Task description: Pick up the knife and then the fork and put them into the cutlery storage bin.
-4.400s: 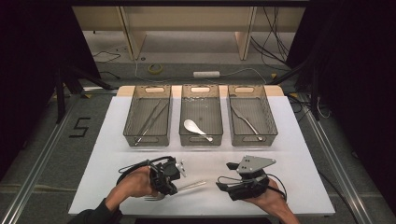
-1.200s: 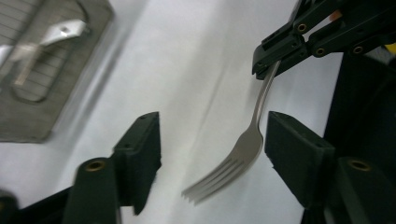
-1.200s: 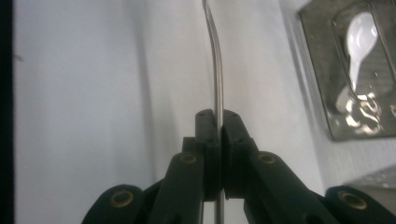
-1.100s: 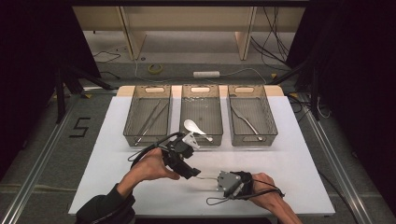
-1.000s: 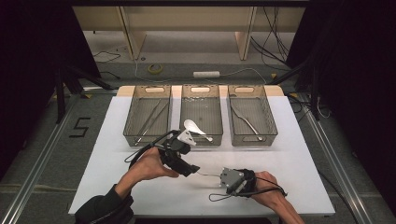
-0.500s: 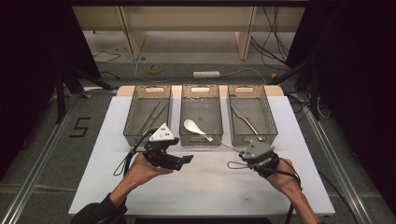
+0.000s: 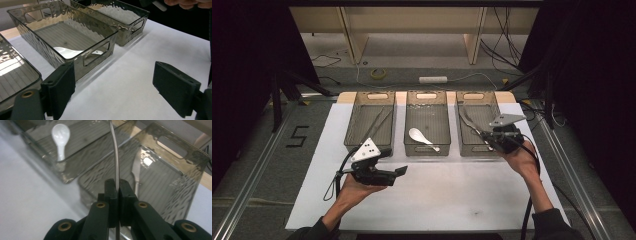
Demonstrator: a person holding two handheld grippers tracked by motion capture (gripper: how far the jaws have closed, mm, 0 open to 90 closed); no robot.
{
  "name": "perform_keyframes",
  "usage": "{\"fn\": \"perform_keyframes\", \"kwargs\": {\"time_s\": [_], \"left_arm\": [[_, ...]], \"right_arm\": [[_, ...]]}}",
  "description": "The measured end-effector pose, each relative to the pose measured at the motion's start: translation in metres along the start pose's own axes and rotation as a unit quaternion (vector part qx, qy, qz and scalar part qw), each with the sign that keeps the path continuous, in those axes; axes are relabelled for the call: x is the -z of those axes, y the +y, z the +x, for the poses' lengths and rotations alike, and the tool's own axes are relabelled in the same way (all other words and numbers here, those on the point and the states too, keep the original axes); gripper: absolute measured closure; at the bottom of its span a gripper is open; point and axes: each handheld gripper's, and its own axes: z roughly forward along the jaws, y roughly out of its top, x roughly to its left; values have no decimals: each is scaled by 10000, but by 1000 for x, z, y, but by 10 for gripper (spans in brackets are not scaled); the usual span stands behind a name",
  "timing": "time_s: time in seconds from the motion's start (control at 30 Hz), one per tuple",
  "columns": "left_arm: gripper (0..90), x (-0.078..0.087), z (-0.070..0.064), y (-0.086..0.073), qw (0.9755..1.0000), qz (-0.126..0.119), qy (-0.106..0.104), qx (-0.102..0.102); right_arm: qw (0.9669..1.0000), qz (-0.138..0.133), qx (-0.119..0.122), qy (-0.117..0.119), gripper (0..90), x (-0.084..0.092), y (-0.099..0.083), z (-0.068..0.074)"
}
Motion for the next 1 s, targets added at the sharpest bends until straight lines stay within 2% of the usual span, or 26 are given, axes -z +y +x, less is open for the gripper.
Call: {"fn": "perform_keyframes", "kwargs": {"time_s": [0.2,0.4,0.6,0.8,1.0], "left_arm": [[178,3,-2,-4,9999,-80,92,-68],[178,7,-5,-5,9999,-104,106,-84],[177,11,-6,-7,9997,-146,131,-115],[176,15,-6,-9,9997,-195,127,-103],[176,16,-8,-10,9995,-214,151,-169]], "right_arm": [[9990,143,-400,-106,876,-14,13,-26],[9972,252,-702,-85,876,-29,21,-39],[9945,450,-927,-172,876,-50,22,-47],[9910,620,-1147,-293,875,-63,17,-51],[9900,703,-1188,-276,874,-70,15,-49]]}}
